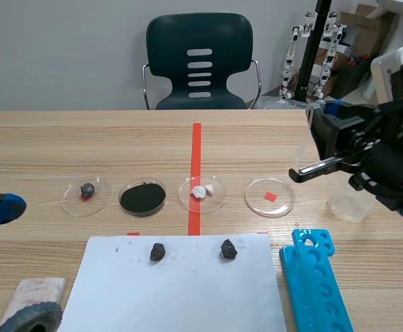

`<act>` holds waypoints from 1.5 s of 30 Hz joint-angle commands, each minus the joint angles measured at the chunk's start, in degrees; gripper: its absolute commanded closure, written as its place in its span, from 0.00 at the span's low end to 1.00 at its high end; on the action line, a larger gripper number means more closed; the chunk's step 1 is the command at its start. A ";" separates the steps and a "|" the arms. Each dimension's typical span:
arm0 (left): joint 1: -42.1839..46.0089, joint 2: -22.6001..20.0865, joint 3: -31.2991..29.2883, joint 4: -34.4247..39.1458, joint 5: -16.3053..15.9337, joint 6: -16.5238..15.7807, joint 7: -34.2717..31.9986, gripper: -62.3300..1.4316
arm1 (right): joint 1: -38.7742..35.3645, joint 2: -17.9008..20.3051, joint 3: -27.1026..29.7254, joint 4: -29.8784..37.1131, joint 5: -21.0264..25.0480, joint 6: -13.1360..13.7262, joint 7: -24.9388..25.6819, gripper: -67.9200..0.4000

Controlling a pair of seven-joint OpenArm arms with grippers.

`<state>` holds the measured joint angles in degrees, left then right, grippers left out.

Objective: Draw acid from the petri dish

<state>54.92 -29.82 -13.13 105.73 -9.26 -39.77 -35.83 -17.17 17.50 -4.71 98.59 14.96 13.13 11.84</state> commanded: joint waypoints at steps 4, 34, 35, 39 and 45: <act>0.42 0.26 0.31 0.66 -0.79 -0.11 -0.79 0.00 | 0.61 0.44 0.31 2.64 0.48 -0.22 -1.84 0.90; 0.42 0.26 0.31 0.66 -0.76 -0.11 -0.79 0.00 | -0.46 0.44 0.37 2.95 0.66 -0.22 -1.84 0.90; 0.42 0.26 0.31 0.66 -0.76 -0.11 -0.79 0.00 | -0.46 0.44 0.37 2.95 0.66 -0.22 -1.84 0.90; 0.42 0.26 0.31 0.66 -0.76 -0.11 -0.79 0.00 | -0.46 0.44 0.37 2.95 0.66 -0.22 -1.84 0.90; 0.42 0.26 0.31 0.66 -0.76 -0.11 -0.79 0.00 | -0.46 0.44 0.37 2.95 0.66 -0.22 -1.84 0.90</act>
